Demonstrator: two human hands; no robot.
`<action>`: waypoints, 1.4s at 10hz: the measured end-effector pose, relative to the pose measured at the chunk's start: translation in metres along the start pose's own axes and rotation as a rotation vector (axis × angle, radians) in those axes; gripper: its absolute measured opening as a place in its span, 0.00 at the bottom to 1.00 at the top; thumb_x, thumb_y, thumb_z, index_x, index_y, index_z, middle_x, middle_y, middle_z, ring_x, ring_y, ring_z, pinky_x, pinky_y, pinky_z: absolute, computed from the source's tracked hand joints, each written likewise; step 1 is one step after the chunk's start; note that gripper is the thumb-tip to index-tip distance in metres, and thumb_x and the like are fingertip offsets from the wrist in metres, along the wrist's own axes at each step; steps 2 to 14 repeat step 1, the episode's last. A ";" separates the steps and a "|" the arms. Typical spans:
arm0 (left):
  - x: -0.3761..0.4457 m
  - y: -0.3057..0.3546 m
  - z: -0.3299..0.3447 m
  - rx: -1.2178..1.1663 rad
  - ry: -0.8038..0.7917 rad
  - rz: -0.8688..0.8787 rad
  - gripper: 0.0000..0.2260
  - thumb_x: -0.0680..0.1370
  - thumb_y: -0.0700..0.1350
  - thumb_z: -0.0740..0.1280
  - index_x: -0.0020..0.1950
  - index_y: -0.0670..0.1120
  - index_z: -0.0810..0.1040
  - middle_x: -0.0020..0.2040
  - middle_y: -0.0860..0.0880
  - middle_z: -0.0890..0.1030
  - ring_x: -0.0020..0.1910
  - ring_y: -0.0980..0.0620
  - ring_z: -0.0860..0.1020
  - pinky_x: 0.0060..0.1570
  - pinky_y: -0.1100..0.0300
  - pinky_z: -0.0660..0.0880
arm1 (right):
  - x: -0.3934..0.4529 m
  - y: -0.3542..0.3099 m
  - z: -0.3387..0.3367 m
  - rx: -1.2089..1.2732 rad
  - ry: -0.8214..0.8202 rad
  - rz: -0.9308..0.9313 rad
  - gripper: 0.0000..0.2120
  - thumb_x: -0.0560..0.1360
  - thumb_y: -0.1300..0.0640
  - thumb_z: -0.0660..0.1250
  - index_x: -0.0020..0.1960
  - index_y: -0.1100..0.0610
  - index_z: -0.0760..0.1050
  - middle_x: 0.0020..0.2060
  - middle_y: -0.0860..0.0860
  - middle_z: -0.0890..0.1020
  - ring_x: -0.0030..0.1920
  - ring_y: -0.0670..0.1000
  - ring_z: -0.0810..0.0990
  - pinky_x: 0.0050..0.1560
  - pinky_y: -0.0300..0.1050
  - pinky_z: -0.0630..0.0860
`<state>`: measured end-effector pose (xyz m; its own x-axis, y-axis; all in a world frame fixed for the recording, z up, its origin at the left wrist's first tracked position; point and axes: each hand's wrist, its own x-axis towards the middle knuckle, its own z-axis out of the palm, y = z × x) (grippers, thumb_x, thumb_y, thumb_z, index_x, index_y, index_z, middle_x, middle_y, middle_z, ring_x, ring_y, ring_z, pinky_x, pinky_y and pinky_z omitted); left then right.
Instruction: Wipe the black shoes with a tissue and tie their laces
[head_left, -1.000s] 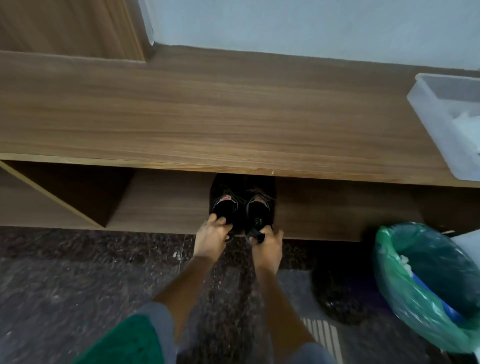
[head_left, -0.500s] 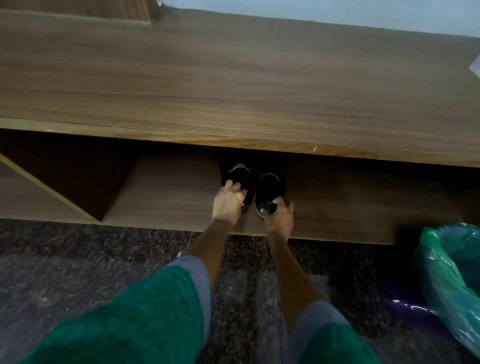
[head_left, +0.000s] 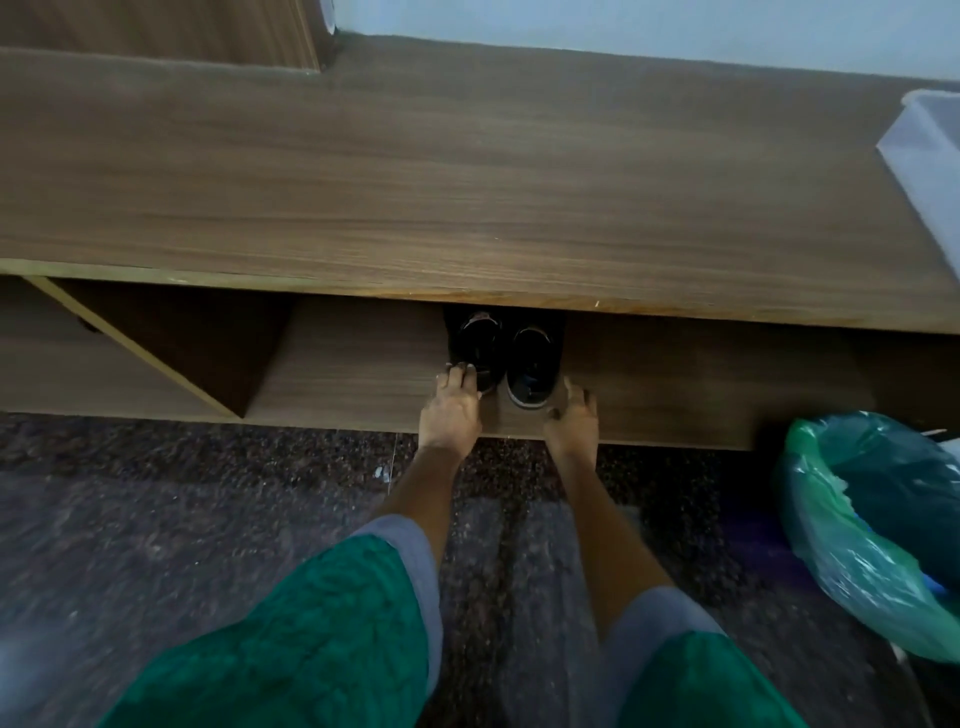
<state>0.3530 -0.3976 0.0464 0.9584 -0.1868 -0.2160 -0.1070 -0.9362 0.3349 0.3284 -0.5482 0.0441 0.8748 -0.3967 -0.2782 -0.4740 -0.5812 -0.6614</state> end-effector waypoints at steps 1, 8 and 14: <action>-0.037 0.012 -0.049 -0.030 0.049 -0.053 0.19 0.81 0.41 0.53 0.72 0.39 0.61 0.68 0.39 0.66 0.67 0.40 0.64 0.62 0.48 0.68 | -0.035 -0.032 -0.050 -0.048 -0.119 0.039 0.22 0.80 0.59 0.56 0.73 0.56 0.61 0.73 0.57 0.60 0.72 0.60 0.59 0.67 0.53 0.64; -0.037 0.012 -0.049 -0.030 0.049 -0.053 0.19 0.81 0.41 0.53 0.72 0.39 0.61 0.68 0.39 0.66 0.67 0.40 0.64 0.62 0.48 0.68 | -0.035 -0.032 -0.050 -0.048 -0.119 0.039 0.22 0.80 0.59 0.56 0.73 0.56 0.61 0.73 0.57 0.60 0.72 0.60 0.59 0.67 0.53 0.64; -0.037 0.012 -0.049 -0.030 0.049 -0.053 0.19 0.81 0.41 0.53 0.72 0.39 0.61 0.68 0.39 0.66 0.67 0.40 0.64 0.62 0.48 0.68 | -0.035 -0.032 -0.050 -0.048 -0.119 0.039 0.22 0.80 0.59 0.56 0.73 0.56 0.61 0.73 0.57 0.60 0.72 0.60 0.59 0.67 0.53 0.64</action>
